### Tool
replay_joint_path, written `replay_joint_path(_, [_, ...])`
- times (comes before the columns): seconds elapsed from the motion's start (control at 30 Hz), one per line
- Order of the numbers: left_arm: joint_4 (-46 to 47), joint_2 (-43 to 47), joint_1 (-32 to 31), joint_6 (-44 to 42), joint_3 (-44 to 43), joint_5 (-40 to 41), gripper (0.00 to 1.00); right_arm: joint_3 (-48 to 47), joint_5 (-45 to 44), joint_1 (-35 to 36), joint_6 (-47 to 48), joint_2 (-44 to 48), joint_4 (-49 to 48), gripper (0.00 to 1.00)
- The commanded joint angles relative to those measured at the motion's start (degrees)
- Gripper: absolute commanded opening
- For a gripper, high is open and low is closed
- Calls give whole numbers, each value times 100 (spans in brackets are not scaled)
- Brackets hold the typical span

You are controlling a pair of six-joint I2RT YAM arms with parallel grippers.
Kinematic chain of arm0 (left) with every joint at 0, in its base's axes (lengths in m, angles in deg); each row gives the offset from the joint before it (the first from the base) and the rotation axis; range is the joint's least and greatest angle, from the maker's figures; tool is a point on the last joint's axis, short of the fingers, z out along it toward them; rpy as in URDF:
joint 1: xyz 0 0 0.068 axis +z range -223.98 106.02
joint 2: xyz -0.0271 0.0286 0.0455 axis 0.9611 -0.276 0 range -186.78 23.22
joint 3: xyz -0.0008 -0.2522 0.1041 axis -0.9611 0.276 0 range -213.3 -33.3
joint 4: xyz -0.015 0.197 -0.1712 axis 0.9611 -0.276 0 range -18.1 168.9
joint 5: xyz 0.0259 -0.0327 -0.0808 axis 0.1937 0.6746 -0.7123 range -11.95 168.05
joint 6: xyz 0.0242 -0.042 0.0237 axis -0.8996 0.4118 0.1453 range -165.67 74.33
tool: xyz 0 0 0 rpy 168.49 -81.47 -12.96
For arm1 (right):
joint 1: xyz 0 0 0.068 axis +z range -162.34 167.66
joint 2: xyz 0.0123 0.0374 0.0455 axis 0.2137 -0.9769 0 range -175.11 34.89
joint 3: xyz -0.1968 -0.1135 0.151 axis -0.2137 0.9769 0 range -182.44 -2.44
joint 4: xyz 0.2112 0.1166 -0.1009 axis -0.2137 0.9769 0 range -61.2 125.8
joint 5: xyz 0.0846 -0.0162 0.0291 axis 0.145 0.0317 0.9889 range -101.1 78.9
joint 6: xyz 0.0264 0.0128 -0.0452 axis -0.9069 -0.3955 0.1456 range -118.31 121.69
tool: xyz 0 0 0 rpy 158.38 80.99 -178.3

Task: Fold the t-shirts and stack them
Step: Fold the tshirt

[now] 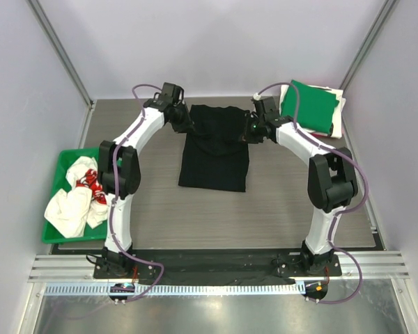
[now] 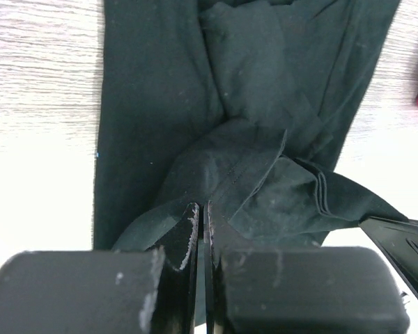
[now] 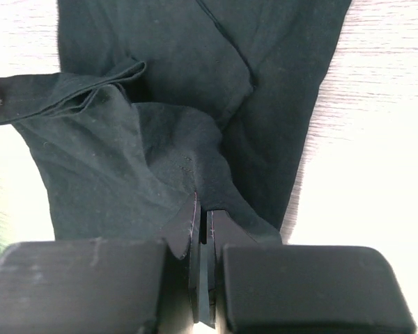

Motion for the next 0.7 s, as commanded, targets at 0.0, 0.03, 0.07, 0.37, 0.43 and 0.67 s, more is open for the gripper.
replay_joint_path(0.0, [102, -71, 88, -94, -204, -124, 0, -359, 99, -50, 139, -124, -70, 1])
replay_joint_path(0.03, [102, -115, 123, -102, -248, -132, 0, -403, 107, -85, 157, -185, -70, 1])
replay_joint_path(0.07, [84, -176, 149, -128, -327, -141, 0, -526, 107, -112, 157, -342, -62, 1])
replay_joint_path(0.37, [-1823, -1681, 791, 30, -3624, -792, 55, -4831, 142, -420, 297, -2329, 2467, 88])
replay_joint_path(0.43, [-1440, -799, 800, -67, -2429, -626, 57, -4669, 116, -402, 298, -2095, 2671, 89])
replay_joint_path(0.67, [-321, 1533, 800, -15, 1212, -440, 56, -799, 134, -288, -141, 426, 1047, 91])
